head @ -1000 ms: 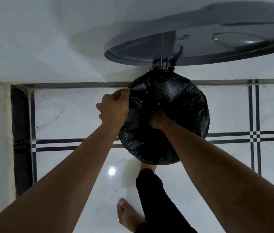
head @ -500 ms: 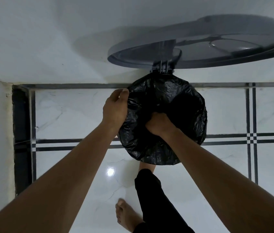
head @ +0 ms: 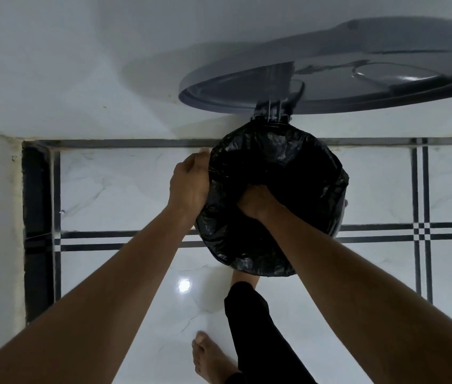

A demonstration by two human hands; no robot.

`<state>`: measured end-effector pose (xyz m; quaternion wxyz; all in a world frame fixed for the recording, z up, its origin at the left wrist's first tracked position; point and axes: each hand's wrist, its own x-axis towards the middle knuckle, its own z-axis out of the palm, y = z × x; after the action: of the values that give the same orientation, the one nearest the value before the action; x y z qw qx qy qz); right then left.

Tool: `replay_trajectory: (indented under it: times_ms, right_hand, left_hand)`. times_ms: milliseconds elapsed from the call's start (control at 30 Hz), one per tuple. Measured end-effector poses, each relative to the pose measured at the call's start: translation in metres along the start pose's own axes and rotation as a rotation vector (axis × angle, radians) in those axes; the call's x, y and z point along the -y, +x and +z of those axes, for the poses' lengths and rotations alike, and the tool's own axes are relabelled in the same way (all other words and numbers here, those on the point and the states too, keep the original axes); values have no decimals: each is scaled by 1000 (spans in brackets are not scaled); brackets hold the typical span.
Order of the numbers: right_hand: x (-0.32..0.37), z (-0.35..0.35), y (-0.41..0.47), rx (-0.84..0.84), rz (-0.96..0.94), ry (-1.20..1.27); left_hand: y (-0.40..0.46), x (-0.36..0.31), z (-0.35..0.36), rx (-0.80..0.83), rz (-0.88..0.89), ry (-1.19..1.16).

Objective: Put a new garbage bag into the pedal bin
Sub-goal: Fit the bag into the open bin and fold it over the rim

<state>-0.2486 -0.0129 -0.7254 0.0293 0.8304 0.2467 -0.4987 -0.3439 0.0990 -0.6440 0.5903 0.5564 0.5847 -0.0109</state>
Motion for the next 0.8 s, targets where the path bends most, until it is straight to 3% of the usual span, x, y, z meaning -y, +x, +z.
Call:
replay_trajectory:
  times_ms: [100,167,233,300,367,533,667,800]
  right_hand:
    - [-8,-11,-54,-139,-90,28]
    - [-26,-10,-93,-465,-203,42]
    - [-52,-6,-126,-799,-201,-8]
    - [-76,0,-149,-938,-84,-72]
    - [-100,10,-157,-939,19,1]
    - [-119,21,-158,-903,10,631]
    - [-121,19,-157,-865,209,1068]
    - [-134,18,-158,-598,223,1624]
  left_hand:
    - [-11,2,-5,-134,75,130]
    - [-23,9,-11,-239,98,104]
    - [-41,23,-13,-271,75,22]
    - [-60,43,-14,-250,15,1]
    - [-77,62,-15,-189,-73,-12]
    - [-108,81,-15,17,-350,-360]
    - [-115,88,-11,14,-343,-502]
    - [-118,99,-10,59,-344,-612]
